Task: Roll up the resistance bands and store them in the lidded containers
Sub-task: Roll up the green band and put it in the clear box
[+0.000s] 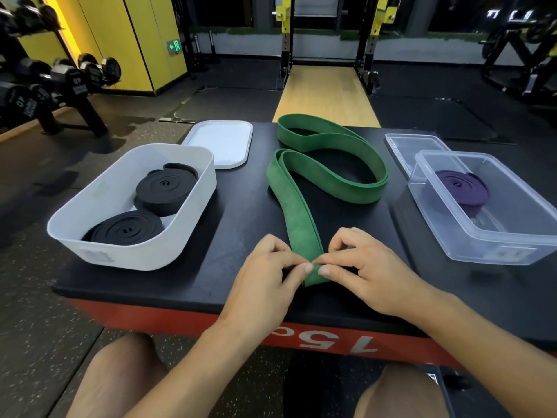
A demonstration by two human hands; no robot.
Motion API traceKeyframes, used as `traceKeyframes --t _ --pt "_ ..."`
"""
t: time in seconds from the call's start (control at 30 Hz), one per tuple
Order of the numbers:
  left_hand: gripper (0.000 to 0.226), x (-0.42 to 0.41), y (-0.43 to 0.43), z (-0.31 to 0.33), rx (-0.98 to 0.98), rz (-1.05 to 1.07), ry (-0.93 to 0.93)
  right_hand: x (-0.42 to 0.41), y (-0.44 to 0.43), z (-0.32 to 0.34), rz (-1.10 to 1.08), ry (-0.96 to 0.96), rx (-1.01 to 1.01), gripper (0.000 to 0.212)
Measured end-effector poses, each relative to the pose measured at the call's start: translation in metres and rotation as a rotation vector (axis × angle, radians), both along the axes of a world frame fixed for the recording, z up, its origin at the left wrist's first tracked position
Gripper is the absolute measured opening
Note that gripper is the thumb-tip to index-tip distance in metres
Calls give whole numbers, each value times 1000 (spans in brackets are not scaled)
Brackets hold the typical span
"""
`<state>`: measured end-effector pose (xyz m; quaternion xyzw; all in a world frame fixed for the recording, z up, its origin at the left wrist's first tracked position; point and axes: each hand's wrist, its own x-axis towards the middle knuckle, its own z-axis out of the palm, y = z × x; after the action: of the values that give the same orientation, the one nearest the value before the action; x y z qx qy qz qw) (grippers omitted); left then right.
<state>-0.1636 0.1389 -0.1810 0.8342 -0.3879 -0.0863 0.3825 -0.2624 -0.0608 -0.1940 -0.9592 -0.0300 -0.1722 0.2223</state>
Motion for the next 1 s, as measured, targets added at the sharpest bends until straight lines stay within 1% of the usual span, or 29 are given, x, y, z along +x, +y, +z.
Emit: traceKeyframes --t 0.1,0.17,0.27,0.33,0.37,0.4,0.47,0.5,0.57,0.63,0.7,0.73,0.77,0.8,0.87,0.93,1.0 --pt "13 0 -2 2 -81 32 78 -4 5 -5 -48 -33 17 36" --pt "7 3 -2 4 -83 54 97 -4 9 -7 -55 -20 49 39" --pt "16 6 -4 4 -28 70 72 -3 12 -5 -46 -8 132 30" --pt "22 6 -6 6 -2 78 62 -4 13 -3 -45 -25 99 19" --pt "23 6 -6 6 1 81 68 -5 13 -2 -38 -29 66 18" --pt "22 7 -6 6 4 85 81 -7 13 -2 -27 -22 34 21" --pt "19 9 -6 8 29 96 86 -7 13 -1 -8 4 3 37" --pt "18 10 -7 8 46 103 78 -5 11 0 -1 11 1 40" --pt "18 13 -9 7 79 115 74 2 8 2 16 17 -23 37" --pt "21 14 -12 5 98 129 49 9 4 7 27 50 -57 39" --pt "15 13 -16 3 56 155 -4 14 1 10 27 74 -83 43" --pt "12 11 -17 3 -1 167 -19 15 0 11 23 83 -92 45" --pt "13 8 -17 3 -61 176 -15 16 -1 12 21 94 -95 47" --pt "16 6 -16 2 -116 170 -6 16 -2 13 21 103 -96 48" --pt "8 7 -12 -1 -181 122 -44 18 -3 15 22 104 -98 48" --pt "2 12 -7 -5 -177 58 -142 18 -2 15 28 88 -93 46" --pt "3 16 -4 -6 -162 20 -164 17 -2 14 16 73 -96 44"
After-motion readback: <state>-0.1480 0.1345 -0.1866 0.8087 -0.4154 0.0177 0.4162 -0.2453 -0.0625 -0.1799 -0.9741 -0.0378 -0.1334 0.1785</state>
